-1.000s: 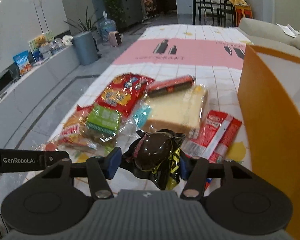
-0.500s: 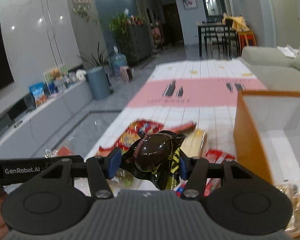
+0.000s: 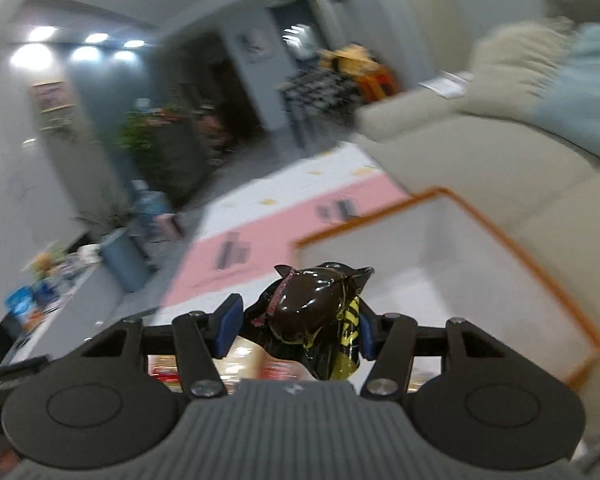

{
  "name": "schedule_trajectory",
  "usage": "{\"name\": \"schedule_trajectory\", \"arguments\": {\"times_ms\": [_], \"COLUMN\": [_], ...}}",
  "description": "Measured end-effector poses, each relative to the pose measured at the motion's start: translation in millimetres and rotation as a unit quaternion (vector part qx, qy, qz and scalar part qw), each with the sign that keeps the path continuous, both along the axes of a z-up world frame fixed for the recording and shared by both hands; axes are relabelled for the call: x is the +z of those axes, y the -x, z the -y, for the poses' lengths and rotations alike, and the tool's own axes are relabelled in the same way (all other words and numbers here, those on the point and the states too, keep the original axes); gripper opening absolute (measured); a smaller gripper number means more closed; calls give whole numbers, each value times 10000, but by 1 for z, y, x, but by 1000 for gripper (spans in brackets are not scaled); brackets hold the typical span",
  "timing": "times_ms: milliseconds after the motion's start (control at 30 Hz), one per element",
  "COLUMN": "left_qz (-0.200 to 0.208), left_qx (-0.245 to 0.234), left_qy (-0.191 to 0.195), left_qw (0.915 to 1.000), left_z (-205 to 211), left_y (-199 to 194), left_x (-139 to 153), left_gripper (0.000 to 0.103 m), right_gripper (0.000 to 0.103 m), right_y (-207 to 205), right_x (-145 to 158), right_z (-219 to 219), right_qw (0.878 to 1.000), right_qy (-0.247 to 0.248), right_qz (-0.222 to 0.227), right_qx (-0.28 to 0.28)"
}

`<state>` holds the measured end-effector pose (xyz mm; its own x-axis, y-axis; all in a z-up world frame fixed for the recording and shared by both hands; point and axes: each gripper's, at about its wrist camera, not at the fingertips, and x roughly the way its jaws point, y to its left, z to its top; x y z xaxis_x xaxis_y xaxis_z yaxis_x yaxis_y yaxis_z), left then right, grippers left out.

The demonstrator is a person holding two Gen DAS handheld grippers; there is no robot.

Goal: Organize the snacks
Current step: 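Lift both candies and carry them over the orange box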

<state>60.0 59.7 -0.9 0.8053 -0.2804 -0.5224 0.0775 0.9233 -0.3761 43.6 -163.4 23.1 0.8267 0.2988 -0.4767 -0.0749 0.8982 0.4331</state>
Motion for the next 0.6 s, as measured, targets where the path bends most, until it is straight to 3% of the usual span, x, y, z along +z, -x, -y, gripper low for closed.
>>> {"name": "schedule_trajectory", "arguments": {"times_ms": [200,400,600], "left_qz": [-256,-366,-297], "left_qx": [-298,-289,-218], "left_qy": [115,281,328], "left_qw": [9992,9985,9988], "left_z": [18,23,24], "left_y": [-11,-21,-31], "left_x": [-18,-22,-24], "left_gripper": [50,50,50], "right_gripper": [56,56,56], "right_y": [-14,-38,-70], "right_x": [-15,-30,-52], "right_z": [47,36,14], "right_qw": [9967,9962,9884], "right_qy": [-430,112,1089], "right_qz": [-392,-722,-984], "right_qx": [-558,-469,-381]}}
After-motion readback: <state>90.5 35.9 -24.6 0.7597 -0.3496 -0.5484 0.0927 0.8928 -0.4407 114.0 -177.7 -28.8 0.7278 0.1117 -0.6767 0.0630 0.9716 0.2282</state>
